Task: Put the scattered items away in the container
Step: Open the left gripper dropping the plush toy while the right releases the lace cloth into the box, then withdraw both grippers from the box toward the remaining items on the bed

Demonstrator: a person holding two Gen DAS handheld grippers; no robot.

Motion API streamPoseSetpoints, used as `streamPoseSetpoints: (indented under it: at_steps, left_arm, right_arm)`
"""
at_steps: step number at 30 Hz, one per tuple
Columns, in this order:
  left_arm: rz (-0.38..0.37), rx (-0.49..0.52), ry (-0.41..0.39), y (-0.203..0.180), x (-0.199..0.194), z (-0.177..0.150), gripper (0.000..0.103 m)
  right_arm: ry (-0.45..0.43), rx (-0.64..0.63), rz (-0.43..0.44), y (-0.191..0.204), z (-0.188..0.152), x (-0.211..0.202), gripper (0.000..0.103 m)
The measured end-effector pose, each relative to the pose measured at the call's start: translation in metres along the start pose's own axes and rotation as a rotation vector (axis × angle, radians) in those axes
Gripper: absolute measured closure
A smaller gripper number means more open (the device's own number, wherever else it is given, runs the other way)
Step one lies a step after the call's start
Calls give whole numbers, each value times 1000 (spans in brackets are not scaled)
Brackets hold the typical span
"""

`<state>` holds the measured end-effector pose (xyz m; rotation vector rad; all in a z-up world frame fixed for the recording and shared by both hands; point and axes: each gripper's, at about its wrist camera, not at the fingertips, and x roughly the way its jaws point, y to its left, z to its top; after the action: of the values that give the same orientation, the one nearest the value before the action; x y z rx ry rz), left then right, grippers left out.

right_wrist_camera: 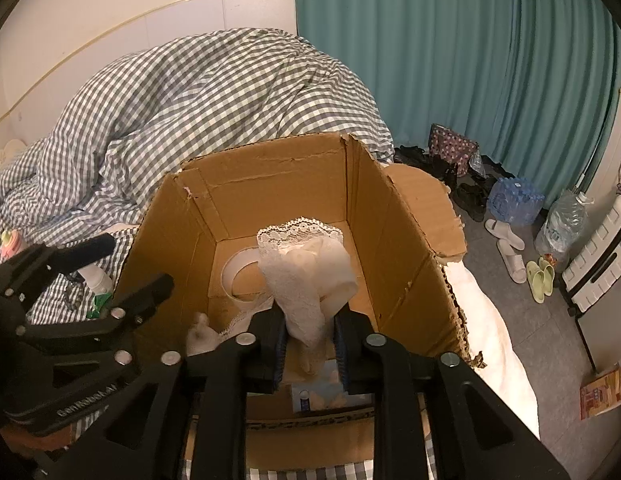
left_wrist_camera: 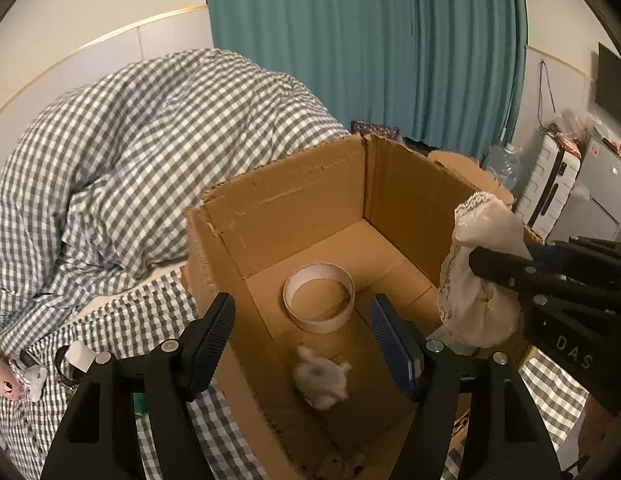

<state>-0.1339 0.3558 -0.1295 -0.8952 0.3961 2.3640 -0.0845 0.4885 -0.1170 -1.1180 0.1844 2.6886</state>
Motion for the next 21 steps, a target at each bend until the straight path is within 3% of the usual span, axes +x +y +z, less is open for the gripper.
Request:
streamPoseSetpoints:
  at_steps: [5, 10, 16, 21]
  left_arm:
    - [16, -18, -19, 10, -13, 1, 28]
    - [33, -37, -41, 20, -30, 2, 25]
    - [50, -58, -71, 35, -54, 1, 22]
    - [65, -76, -95, 45, -76, -2, 21]
  right_arm:
    - [-26, -2, 1, 4, 1, -10, 50]
    - [-68, -8, -15, 12, 4, -29, 37]
    - [-108, -18, -16, 24, 8, -53, 36]
    - [-139, -36, -12, 37, 10, -72, 26]
